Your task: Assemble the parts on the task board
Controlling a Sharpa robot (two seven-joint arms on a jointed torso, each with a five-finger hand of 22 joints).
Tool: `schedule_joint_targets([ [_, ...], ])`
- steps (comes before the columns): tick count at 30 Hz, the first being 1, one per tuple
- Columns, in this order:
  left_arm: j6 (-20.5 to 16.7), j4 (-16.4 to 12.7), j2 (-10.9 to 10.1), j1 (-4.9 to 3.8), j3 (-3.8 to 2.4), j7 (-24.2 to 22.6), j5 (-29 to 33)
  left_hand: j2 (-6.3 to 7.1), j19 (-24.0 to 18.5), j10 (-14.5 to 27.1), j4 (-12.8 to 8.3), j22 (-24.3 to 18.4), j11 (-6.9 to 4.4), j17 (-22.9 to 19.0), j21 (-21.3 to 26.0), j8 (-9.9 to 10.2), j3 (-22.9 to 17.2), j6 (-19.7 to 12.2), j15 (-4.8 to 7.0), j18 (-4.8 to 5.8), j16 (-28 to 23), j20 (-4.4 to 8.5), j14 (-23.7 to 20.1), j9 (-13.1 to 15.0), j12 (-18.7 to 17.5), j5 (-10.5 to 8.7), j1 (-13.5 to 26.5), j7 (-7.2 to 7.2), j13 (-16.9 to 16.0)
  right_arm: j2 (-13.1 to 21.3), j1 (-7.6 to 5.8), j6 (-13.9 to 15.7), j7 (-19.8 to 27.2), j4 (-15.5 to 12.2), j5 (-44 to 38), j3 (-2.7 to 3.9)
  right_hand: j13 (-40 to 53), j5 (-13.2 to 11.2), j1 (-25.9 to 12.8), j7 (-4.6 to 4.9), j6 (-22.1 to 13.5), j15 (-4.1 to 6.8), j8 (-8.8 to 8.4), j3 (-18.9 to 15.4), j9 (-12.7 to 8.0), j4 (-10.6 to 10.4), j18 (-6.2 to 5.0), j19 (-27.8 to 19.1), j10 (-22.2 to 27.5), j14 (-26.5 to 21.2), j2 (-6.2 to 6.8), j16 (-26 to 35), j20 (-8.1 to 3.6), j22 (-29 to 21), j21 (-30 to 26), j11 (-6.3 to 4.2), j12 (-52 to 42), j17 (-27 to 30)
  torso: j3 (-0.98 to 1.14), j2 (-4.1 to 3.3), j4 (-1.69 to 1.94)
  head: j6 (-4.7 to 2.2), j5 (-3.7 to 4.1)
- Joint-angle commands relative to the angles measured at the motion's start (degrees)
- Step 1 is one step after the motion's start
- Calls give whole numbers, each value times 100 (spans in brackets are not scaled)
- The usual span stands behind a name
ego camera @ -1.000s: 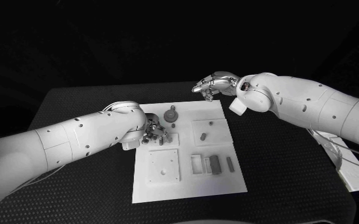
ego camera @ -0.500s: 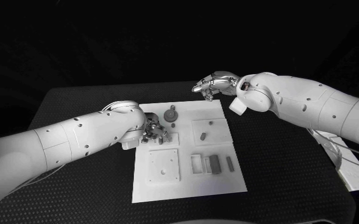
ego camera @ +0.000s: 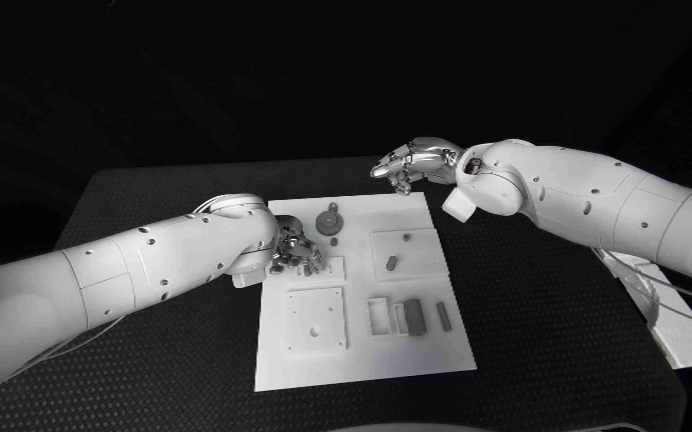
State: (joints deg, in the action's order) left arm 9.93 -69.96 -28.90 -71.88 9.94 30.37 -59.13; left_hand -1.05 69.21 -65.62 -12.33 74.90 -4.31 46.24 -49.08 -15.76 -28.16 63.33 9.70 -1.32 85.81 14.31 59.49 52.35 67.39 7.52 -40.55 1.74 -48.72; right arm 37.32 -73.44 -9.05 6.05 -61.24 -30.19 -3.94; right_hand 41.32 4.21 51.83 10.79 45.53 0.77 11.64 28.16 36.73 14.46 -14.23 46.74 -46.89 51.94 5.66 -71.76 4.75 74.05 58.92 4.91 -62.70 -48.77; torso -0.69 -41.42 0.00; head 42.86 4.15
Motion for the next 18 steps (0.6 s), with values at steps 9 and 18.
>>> schedule_joint_targets([
  [9, -27, 20, 12, 8, 2, -25, -20, -91, 33, -23, -15, 96, -3, -9, -8, 8, -65, -24, 57, -394, 2, 114, 16, -11, -18, 49, -59, 29, 7, -5, 3, -102, 28, -1, -17, 2, -11, -33, -43, 41, 3, 7, -33, 17, -10, -23, -77, 25, 28, -36, -10, -22, 27, 3, -39, 6, -33, 8, -1, 0, 0, 0, 4],
  [18, -83, 32, -1, 8, 1, -65, 217, -393, 49, -29, -342, 103, 4, -12, -19, -23, -235, -37, 51, -388, 5, 108, 21, 0, -12, 145, -490, 37, 7, -8, 3, -105, 29, 6, -17, 2, -12, -32, -42, 41, 2, 7, -33, 18, -10, -24, -77, 25, 28, -36, -11, -23, 26, 4, -39, 6, -33, 9, -3, 1, -3, 1, 6],
])
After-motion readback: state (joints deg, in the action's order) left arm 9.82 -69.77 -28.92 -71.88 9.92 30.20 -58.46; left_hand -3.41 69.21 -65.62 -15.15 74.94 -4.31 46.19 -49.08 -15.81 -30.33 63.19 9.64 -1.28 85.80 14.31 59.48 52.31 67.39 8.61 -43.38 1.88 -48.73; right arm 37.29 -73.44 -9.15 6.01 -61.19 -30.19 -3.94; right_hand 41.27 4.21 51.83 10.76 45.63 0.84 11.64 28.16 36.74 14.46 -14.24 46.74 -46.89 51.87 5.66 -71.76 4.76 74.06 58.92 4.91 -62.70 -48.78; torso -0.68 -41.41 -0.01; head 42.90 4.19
